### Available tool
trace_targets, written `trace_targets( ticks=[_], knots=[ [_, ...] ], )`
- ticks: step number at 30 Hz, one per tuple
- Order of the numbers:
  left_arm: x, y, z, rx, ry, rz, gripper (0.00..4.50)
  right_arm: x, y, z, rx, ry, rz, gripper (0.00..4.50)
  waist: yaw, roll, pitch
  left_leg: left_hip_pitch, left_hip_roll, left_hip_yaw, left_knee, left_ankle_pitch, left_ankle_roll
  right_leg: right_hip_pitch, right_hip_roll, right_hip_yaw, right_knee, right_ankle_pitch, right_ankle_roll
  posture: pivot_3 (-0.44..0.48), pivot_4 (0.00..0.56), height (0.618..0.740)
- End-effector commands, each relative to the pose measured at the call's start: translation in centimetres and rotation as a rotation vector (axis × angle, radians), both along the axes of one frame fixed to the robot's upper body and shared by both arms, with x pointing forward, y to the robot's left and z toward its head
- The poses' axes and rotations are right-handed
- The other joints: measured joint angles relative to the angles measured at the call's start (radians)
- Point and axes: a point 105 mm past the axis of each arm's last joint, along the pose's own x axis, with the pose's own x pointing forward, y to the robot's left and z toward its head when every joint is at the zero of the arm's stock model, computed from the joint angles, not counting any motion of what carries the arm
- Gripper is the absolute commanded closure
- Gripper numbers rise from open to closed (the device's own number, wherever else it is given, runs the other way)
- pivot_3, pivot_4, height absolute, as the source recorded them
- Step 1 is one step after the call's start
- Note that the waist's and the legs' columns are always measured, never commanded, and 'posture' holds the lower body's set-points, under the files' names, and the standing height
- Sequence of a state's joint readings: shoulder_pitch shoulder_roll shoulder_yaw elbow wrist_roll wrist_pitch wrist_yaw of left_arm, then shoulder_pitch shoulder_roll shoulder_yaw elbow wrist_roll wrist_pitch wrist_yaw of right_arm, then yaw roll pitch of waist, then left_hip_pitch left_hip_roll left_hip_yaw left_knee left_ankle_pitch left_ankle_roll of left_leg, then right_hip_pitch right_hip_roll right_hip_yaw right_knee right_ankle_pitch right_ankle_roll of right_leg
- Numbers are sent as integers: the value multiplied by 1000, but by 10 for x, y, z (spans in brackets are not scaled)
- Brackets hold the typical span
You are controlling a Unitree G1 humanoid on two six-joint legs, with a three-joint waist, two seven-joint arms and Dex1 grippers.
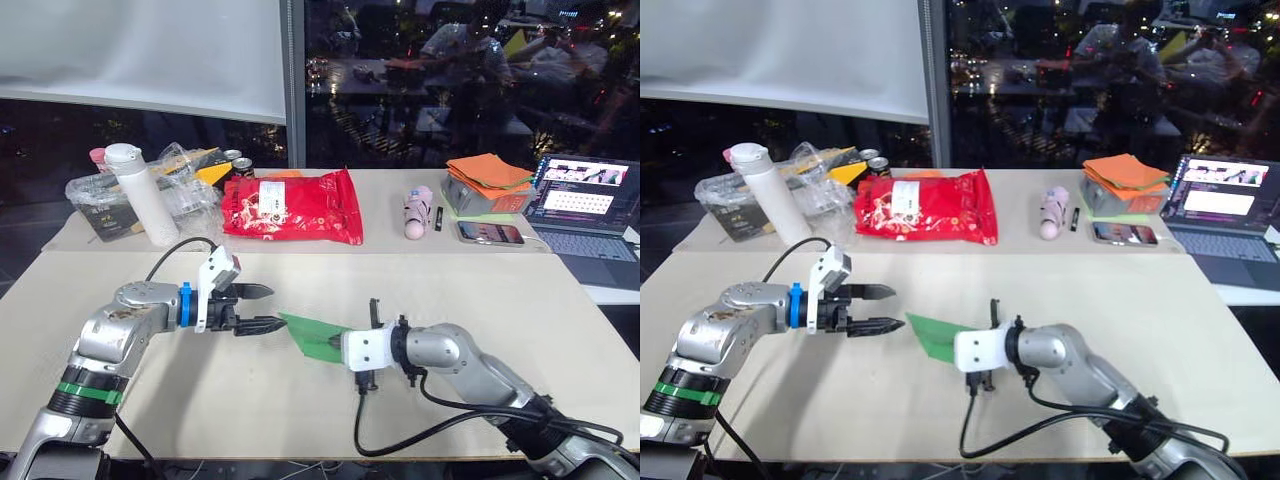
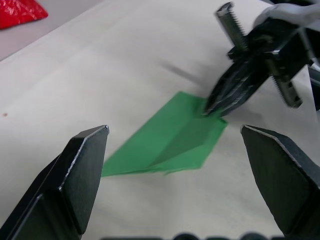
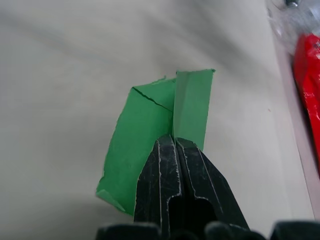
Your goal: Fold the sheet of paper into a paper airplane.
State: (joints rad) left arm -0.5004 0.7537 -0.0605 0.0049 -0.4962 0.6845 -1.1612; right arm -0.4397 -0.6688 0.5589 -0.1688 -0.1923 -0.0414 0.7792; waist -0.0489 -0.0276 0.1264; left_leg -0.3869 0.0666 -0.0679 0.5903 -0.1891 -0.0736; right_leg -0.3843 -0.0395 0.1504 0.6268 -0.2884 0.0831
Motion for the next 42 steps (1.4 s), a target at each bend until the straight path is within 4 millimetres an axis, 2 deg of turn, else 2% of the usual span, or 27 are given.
trace_targets(
  ticks=[1, 6, 8, 11, 14, 22, 31, 42],
  knots=[
    [5, -1, 9, -38, 3, -2, 0, -10, 1, 11, 19, -46, 95, 4483, 0, 0, 0, 0, 0, 0, 0, 0, 0, 0, 0, 0, 0, 0, 0, 0, 150, 725],
    [21, -13, -4, 24, -112, 0, 0, -22, 0, 7, 7, -38, 171, 4483, 6, 0, 0, 0, 0, 0, 1, 0, 0, 1, 0, 0, 0, 0, 0, 0, 150, 725],
    [21, -17, -8, 17, -106, -21, 0, -21, -1, 5, -2, -31, 165, 4483, 6, 0, 0, 0, 0, 0, 1, 0, 0, 2, 0, 0, 0, 0, 0, 0, 150, 725],
    [19, -25, -14, 1, -98, -55, 712, -19, -2, 3, -4, -23, 147, 4500, 6, 0, 0, 0, 0, 0, 1, 0, 0, 2, 0, 0, 0, 0, 0, 0, 150, 725],
    [6, -33, -31, 45, -103, -153, 1683, -18, -2, 3, 1, -22, 130, 4500, 4, 1, -1, 0, 0, 0, 1, 0, 1, 1, 0, 0, 0, 0, 0, 0, 150, 725],
    [-1, -48, -59, 54, -130, -219, 4400, -17, -5, 1, 1, -3, 98, 4500, 7, 2, -1, 1, 0, 0, 1, 0, 1, 4, 0, 0, 0, 0, -1, 0, 150, 725],
    [-4, -44, -93, 142, -116, -277, 4456, -17, -9, 1, 5, 9, 62, 4500, 6, 2, -1, 4, 0, 0, 1, 0, 1, 6, 0, 0, 0, 0, 0, 0, 150, 725],
    [0, -50, -94, 163, -143, -338, 4456, -21, -9, 2, 41, 77, 32, 4500, 8, 2, -1, 6, -1, 0, 1, 0, 1, 10, 0, 0, -1, 0, 0, 0, 150, 725]
  ],
)
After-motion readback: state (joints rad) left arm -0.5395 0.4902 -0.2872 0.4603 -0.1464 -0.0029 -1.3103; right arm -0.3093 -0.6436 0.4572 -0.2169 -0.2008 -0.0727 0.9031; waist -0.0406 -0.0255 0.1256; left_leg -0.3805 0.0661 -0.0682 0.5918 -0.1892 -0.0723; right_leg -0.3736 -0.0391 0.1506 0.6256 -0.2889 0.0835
